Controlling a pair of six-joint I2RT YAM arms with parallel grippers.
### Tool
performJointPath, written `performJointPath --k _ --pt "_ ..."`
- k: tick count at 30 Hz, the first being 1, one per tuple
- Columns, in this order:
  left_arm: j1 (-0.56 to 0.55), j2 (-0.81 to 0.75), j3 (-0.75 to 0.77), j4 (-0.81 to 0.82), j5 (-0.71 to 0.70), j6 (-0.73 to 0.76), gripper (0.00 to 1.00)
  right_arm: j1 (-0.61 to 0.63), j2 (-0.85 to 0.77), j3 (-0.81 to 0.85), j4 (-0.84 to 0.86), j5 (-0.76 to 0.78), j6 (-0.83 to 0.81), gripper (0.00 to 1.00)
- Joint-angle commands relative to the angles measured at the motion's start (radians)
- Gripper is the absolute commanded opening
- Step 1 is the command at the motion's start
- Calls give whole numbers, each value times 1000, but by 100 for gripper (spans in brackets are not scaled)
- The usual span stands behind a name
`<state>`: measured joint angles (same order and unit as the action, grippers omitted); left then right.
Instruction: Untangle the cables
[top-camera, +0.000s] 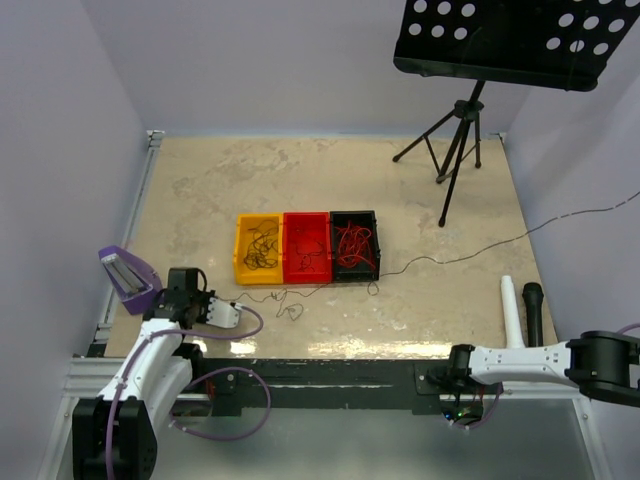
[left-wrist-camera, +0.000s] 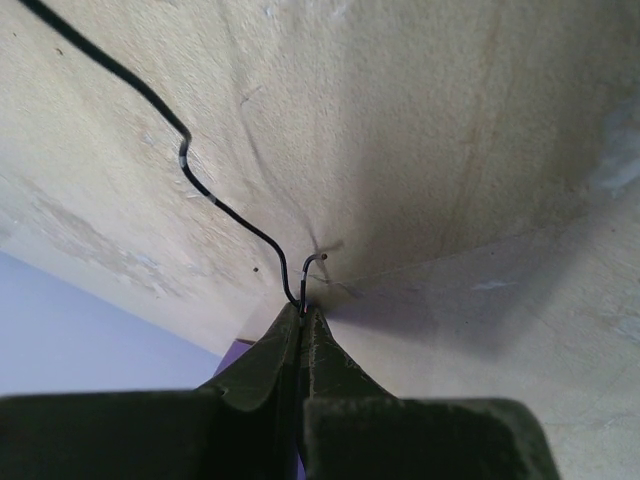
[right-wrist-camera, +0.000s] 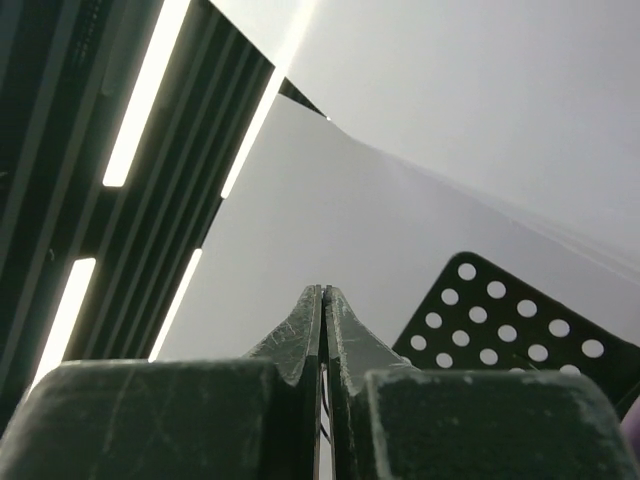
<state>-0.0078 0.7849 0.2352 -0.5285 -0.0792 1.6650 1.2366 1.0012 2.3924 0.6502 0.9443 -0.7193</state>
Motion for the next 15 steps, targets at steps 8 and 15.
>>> performJointPath --k 8,15 --pt "2 88 -25 -110 27 -37 0 -8 -64 31 119 -118 73 0" --pt "3 82 56 -175 75 -103 0 -6 -185 -529 -219 37 383 0"
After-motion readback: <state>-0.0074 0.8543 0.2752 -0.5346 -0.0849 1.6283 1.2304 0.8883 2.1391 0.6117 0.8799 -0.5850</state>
